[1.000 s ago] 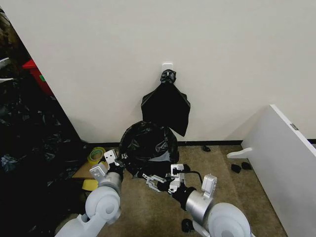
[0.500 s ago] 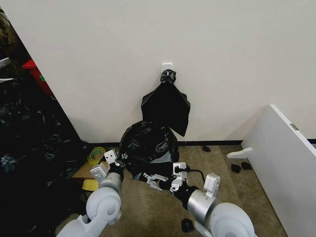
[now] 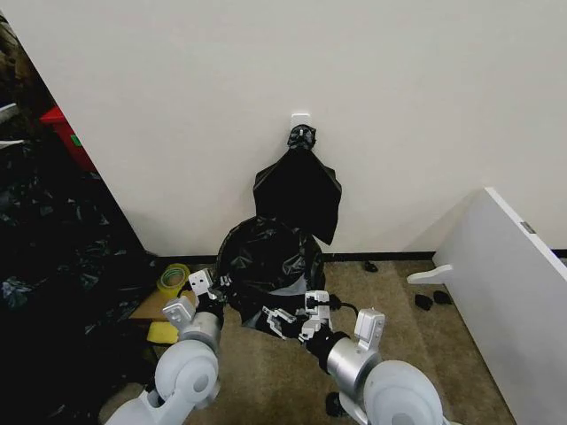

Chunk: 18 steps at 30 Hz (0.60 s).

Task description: Place the garbage bag over the trash bin.

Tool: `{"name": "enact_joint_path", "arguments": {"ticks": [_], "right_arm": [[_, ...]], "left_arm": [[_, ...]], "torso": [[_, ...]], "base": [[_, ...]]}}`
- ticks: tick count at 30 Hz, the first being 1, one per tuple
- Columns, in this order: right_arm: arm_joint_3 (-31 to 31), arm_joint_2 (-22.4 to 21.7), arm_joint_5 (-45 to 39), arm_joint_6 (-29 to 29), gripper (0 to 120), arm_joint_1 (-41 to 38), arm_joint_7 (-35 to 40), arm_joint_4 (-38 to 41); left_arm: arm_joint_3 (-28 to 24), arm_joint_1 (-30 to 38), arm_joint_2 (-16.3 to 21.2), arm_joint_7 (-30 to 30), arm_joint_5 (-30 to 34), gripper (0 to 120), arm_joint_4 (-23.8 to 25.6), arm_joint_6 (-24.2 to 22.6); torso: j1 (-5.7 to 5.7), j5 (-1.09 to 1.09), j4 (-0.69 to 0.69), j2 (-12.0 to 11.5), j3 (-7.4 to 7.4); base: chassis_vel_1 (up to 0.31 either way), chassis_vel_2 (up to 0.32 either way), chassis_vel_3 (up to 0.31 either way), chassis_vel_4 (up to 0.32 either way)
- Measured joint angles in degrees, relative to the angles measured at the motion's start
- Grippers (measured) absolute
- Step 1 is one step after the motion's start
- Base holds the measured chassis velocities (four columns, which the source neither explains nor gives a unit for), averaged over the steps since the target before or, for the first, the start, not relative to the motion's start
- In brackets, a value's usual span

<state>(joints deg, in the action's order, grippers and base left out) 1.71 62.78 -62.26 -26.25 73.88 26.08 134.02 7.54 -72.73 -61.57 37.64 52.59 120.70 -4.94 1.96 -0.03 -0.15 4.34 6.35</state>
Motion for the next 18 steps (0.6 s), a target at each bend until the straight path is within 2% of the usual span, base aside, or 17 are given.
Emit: {"name": "enact_joint_path", "arguments": {"ticks": [1, 3, 5, 7, 8, 18], "right_arm": [[-0.18, -0.22, 0.04, 0.14, 26, 0.2, -0.14, 0.26], [-0.29, -0.35, 0.08, 0.26, 22, 0.34, -0.27, 0.41], [-0.73, -0.71, 0.13, 0.6, 11, 0.61, -0.57, 0.62], [-0.82, -0.8, 0.13, 0.7, 8, 0.66, -0.64, 0.63], [-0.96, -1.0, 0.14, 0.93, 1, 0.78, -0.91, 0.7], [-2.07, -1.38, 1.28, 4.33, 0, 2.51, -5.07, 1.71]], "left_arm": [[0.07, 0.02, 0.01, 0.0, -0.03, 1, -0.05, 0.07], [0.1, 0.05, -0.02, 0.0, -0.07, 1, -0.16, 0.12], [0.18, 0.13, -0.23, 0.15, -0.1, 1, -0.45, 0.16], [0.19, 0.15, -0.28, 0.17, -0.09, 1, -0.49, 0.18], [0.26, 0.19, -0.46, 0.23, -0.1, 1, -0.57, 0.2], [2.24, 1.2, -1.7, 1.89, 3.23, 1, -1.39, 0.66]], "torso": [[0.0, 0.0, 0.0, 0.0, 0.0], [0.0, 0.0, 0.0, 0.0, 0.0], [0.0, 0.0, 0.0, 0.0, 0.0], [0.0, 0.0, 0.0, 0.0, 0.0], [0.0, 0.0, 0.0, 0.0, 0.0], [0.0, 0.0, 0.0, 0.0, 0.0]], "base": [[0.0, 0.0, 0.0, 0.0], [0.0, 0.0, 0.0, 0.0], [0.0, 0.0, 0.0, 0.0], [0.0, 0.0, 0.0, 0.0], [0.0, 0.0, 0.0, 0.0], [0.0, 0.0, 0.0, 0.0]]}}
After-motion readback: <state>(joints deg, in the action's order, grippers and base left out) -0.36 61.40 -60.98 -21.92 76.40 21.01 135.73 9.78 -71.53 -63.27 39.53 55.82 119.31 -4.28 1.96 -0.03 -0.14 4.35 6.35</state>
